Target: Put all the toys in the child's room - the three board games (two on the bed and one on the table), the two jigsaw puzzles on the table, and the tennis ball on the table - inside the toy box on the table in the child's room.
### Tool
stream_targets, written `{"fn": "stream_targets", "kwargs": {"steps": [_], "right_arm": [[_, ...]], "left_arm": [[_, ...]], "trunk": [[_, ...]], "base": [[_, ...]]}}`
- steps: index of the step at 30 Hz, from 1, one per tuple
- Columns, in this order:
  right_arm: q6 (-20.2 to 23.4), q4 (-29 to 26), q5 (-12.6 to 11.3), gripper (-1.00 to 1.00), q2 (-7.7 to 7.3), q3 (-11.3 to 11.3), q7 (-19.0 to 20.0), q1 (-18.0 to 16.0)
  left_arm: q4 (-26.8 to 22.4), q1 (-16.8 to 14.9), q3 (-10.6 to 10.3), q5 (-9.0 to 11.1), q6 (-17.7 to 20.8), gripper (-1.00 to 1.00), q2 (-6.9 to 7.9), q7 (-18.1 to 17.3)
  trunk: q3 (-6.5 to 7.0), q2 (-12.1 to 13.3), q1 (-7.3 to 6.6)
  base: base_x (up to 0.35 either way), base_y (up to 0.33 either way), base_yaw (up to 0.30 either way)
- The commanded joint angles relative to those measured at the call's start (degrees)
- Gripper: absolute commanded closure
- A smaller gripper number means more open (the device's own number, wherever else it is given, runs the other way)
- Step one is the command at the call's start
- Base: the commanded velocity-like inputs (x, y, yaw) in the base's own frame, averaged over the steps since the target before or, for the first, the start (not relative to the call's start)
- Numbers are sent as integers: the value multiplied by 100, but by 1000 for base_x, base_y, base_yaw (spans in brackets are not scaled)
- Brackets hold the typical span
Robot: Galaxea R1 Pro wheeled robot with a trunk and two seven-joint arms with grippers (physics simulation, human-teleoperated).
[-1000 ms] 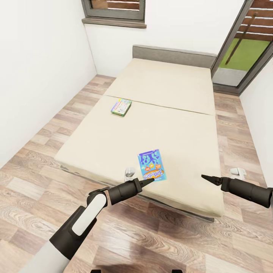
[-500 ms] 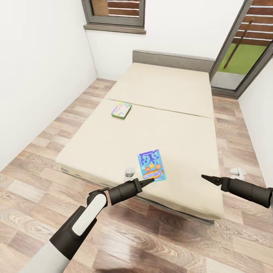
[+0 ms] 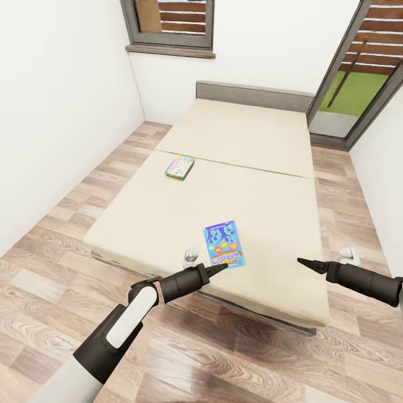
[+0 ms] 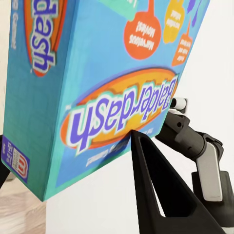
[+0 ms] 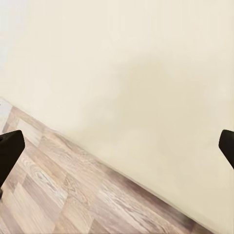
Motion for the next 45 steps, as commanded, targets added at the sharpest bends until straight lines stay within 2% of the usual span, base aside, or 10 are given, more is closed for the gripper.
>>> {"fn": "stream_targets", "kwargs": {"steps": [1,7,12,13,16,17,24,27,32,45], "right_arm": [[49,0,-34,-100,4,-2,-7,-3],[49,4,-29,-100,33,16,-7,-3],[49,4,-35,-100,25,26,11,6],[49,4,-35,-100,25,26,11,6],[49,2,-43,-100,9,21,19,11],[49,2,-43,-100,9,21,19,11],[49,0,-41,-100,34,35,26,14],[49,0,-41,-100,43,49,26,17],[49,4,-37,-100,52,64,27,18],[49,1,-34,-100,55,74,28,15]], "left_arm": [[1,-2,-5,21,19,100,6,-20],[-20,63,-36,21,20,100,48,-269],[-28,276,-61,-208,6,100,118,-1261],[-28,276,-61,-208,6,100,118,-1261],[31,338,-42,-463,6,100,150,-1987],[31,338,-42,-463,6,100,150,-1987],[492,368,-28,-666,3,100,169,-3232],[639,365,-28,-695,2,100,171,-3562],[804,360,-30,-735,1,100,176,-3972],[902,350,-42,-793,0,100,182,-4290]], "trunk": [[6,-2,0],[62,-2,0],[109,-2,0],[119,-2,0],[147,-2,0],[156,-2,0],[221,-2,0],[249,-2,0],[296,-2,0],[418,-2,0]], "base": [[0,0,0],[0,0,0],[0,0,0],[0,0,0],[0,0,0],[0,0,0],[0,0,0],[0,0,0],[0,0,0],[0,0,0]]}}
